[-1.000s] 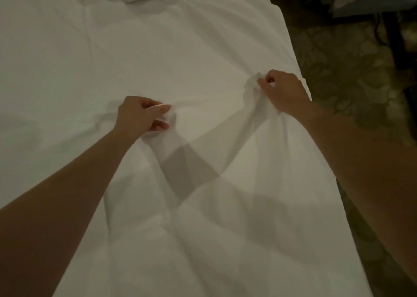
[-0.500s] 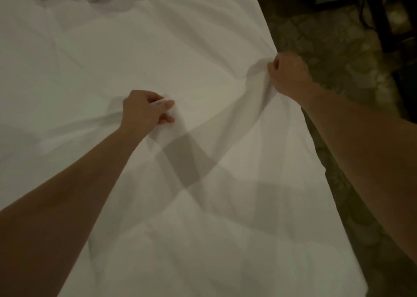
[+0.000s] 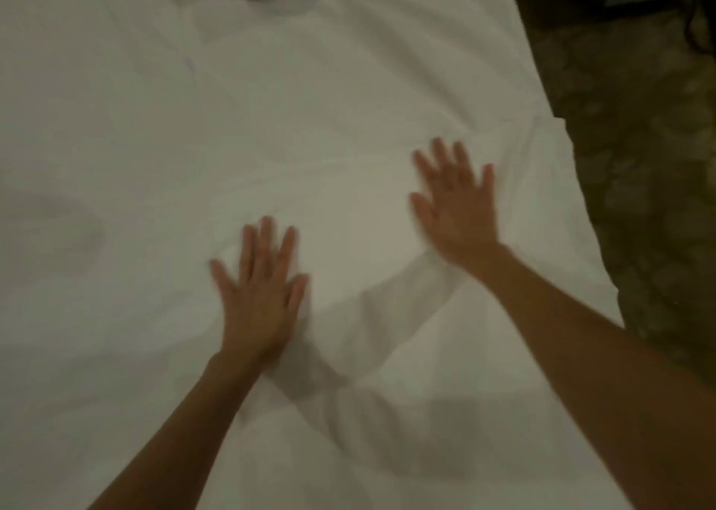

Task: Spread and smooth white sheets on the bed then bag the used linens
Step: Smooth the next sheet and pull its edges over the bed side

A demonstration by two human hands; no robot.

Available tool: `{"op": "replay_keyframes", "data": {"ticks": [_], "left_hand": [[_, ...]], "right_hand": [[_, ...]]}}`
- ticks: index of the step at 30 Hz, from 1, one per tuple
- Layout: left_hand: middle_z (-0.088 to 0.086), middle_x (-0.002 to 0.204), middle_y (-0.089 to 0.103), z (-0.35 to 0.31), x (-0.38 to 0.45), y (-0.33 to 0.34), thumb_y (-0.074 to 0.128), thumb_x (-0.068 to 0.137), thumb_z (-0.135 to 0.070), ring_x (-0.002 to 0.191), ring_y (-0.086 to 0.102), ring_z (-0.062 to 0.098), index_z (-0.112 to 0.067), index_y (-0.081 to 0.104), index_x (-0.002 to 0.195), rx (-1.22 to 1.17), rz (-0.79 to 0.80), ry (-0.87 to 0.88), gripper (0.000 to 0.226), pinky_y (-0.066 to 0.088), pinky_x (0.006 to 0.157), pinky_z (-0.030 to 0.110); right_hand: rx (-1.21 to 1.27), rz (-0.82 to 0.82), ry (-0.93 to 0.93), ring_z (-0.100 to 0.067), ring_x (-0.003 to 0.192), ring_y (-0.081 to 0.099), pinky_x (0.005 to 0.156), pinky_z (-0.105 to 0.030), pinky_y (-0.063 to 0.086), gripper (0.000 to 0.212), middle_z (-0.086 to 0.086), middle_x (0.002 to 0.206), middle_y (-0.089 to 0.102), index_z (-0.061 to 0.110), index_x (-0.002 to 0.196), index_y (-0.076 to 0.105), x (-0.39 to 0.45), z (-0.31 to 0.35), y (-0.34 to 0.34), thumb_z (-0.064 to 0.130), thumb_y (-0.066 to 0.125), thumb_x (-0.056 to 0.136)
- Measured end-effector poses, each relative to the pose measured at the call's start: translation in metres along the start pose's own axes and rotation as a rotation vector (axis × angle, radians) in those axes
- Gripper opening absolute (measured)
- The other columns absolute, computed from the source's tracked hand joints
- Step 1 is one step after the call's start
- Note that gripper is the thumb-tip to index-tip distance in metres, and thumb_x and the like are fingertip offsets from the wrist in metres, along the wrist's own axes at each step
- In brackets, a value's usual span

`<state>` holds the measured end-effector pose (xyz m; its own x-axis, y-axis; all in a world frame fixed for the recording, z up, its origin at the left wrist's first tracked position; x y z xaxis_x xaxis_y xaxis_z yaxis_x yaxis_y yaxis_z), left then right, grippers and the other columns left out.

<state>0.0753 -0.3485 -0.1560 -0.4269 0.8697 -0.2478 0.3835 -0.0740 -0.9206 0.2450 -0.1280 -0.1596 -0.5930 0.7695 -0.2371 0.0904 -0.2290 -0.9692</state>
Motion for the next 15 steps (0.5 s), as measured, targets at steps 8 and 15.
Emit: {"op": "replay_keyframes", "data": {"ticks": [8,15], "left_hand": [[-0.004,0.160,-0.008,0.165,-0.103,-0.028,0.010,0.087,-0.062,0.149,-0.008,0.022,-0.031,0.006,0.153,0.069,0.067,-0.304,0.073,0.004,0.104,0.075],[-0.010,0.156,-0.020,0.242,-0.105,-0.050,0.003,0.088,-0.060,0.144,-0.022,0.013,-0.039,-0.010,0.147,0.136,0.056,-0.273,0.063,-0.001,0.107,0.070]], "right_hand": [[0.078,0.058,0.181,-0.032,0.149,0.004,0.108,-0.070,0.005,0.067,-0.006,0.162,0.004,0.021,0.155,0.012,-0.022,0.063,-0.008,0.052,0.014,0.095],[0.066,0.044,-0.284,-0.036,0.144,0.025,0.104,-0.071,0.018,0.062,-0.009,0.157,0.028,0.021,0.148,0.036,-0.107,0.368,0.039,0.048,0.023,0.093]]}}
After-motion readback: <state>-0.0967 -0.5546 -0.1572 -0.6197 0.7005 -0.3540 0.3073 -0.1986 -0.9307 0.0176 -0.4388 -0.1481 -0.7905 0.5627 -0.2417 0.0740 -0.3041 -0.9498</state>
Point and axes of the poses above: each hand's wrist, its own x-axis towards the middle knuckle, its own y-axis out of the palm, z = x × y, the point moved 10 cm from there along x, towards the middle knuckle
